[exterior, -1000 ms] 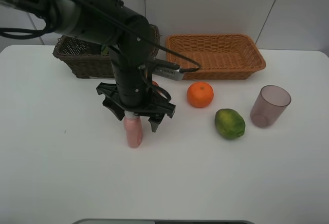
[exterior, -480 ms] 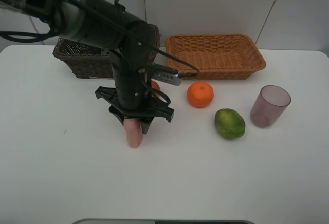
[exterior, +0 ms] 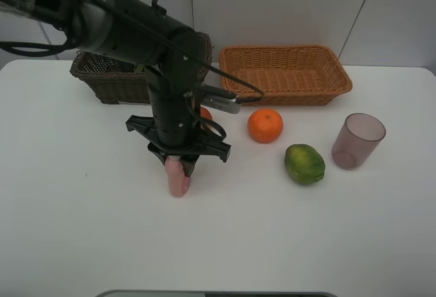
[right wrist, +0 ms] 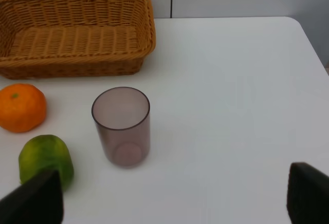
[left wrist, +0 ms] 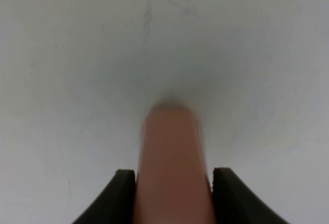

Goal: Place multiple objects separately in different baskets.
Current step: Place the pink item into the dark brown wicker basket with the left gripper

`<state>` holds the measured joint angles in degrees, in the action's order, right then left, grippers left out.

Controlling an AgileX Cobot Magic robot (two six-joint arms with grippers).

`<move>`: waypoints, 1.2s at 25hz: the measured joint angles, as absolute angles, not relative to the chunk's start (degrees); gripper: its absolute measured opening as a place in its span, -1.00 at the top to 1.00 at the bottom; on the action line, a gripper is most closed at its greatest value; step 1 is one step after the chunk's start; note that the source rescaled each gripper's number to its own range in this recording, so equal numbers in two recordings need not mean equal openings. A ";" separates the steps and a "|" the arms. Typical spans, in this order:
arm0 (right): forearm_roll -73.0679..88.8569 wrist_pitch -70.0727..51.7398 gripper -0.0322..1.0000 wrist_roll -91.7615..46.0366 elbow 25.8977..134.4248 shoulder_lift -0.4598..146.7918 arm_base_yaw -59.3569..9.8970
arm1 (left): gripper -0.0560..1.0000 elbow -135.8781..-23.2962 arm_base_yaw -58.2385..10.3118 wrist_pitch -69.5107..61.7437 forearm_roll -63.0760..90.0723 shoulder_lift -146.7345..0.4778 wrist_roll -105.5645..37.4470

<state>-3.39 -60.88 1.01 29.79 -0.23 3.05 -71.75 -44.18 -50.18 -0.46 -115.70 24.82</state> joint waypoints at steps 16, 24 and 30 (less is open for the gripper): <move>-3.39 -60.88 -0.80 1.01 29.79 -0.23 3.05 | 0.87 -79.99 -40.09 -57.49 -1.83 -107.55 24.41; -3.39 -60.88 -0.80 1.01 29.79 -0.23 3.05 | 0.87 -91.26 -33.47 -59.54 -5.90 -107.60 23.04; -3.39 -60.88 -0.80 1.01 29.79 -0.23 3.05 | 0.87 -92.57 -27.62 -50.14 -8.59 -108.34 22.63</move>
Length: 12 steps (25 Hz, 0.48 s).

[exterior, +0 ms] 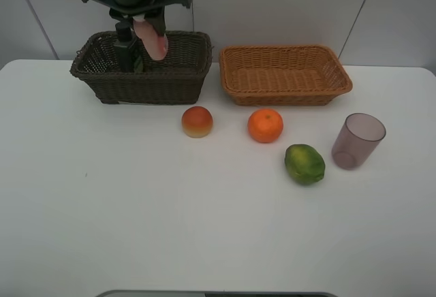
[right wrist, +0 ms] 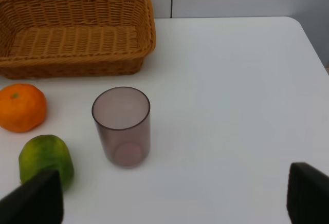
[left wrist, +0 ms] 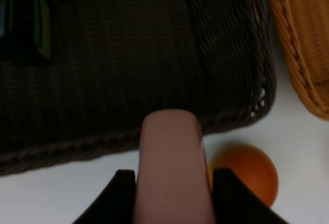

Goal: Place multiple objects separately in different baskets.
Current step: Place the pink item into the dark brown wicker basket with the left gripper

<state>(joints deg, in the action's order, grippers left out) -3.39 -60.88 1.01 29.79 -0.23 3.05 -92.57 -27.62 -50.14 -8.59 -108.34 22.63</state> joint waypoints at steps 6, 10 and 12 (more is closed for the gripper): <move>-3.39 -60.88 -0.80 1.01 29.79 -0.23 3.05 | 0.87 -92.68 -24.29 -40.20 -10.32 -113.74 22.09; -3.39 -60.88 -0.80 1.01 29.79 -0.23 3.05 | 0.87 -92.68 -23.90 -35.30 -11.97 -116.92 20.39; -3.39 -60.88 -0.80 1.01 29.79 -0.23 3.05 | 0.87 -92.68 -23.58 -32.30 -12.34 -118.44 19.25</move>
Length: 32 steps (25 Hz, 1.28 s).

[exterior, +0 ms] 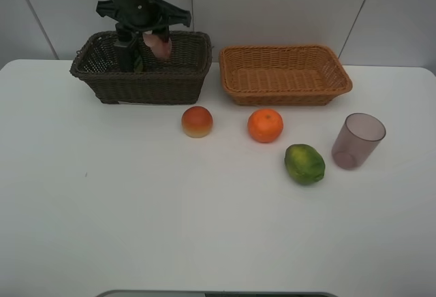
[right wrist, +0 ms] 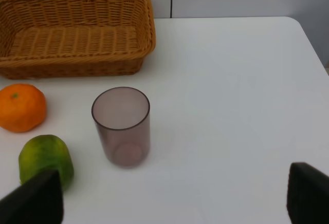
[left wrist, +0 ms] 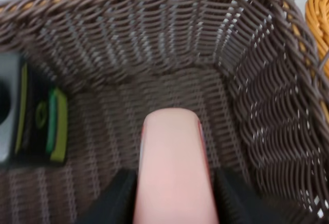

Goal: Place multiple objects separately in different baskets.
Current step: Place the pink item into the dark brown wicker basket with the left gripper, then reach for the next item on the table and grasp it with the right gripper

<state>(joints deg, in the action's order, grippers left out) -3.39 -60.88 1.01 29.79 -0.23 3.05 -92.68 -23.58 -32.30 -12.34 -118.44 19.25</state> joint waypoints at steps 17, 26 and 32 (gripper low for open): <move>-3.39 -60.88 -0.80 1.01 29.79 -0.23 3.05 | 0.87 -92.68 -22.37 -24.84 -13.27 -125.82 18.39; -3.39 -60.88 -0.80 1.01 29.79 -0.23 3.05 | -0.58 -92.68 -22.06 -23.63 -13.27 -125.82 17.25; -3.39 -60.88 -0.80 1.01 29.79 -0.23 3.05 | -0.88 -92.68 -22.06 -23.50 -13.27 -125.52 17.12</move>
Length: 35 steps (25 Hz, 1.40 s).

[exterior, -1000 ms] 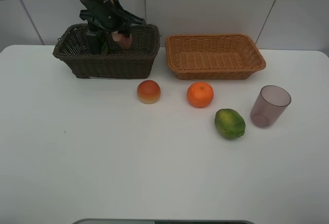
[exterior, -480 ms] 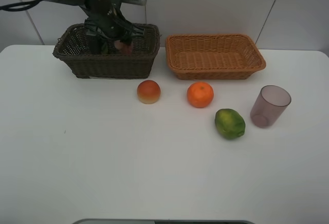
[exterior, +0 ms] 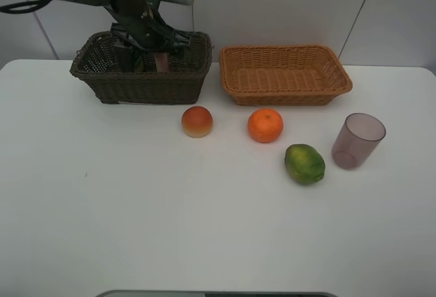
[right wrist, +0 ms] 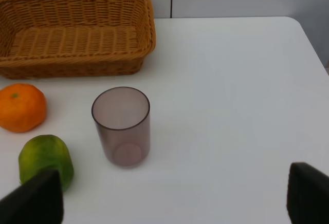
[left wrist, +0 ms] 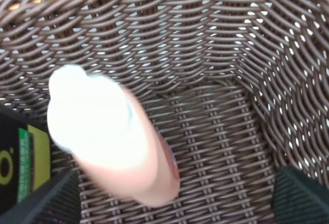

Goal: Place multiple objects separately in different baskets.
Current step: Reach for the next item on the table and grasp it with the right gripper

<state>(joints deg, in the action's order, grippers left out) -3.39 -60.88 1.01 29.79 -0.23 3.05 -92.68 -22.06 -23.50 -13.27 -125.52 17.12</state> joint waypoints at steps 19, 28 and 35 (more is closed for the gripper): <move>-3.39 -60.88 -0.80 1.01 29.79 -0.23 3.05 | -0.89 -75.56 -20.33 -30.55 -11.09 -95.92 15.75; -3.39 -60.88 -0.80 1.01 29.79 -0.23 3.05 | -0.90 -64.79 -13.64 -40.20 -6.16 -76.72 11.54; -3.39 -60.88 -0.80 1.01 29.79 -0.23 3.05 | -0.90 -57.99 -7.75 -48.64 0.00 -57.32 3.77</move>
<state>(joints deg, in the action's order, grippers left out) -3.39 -60.88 1.01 29.79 -0.23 3.05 -57.99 -7.75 -48.64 0.00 -57.32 3.77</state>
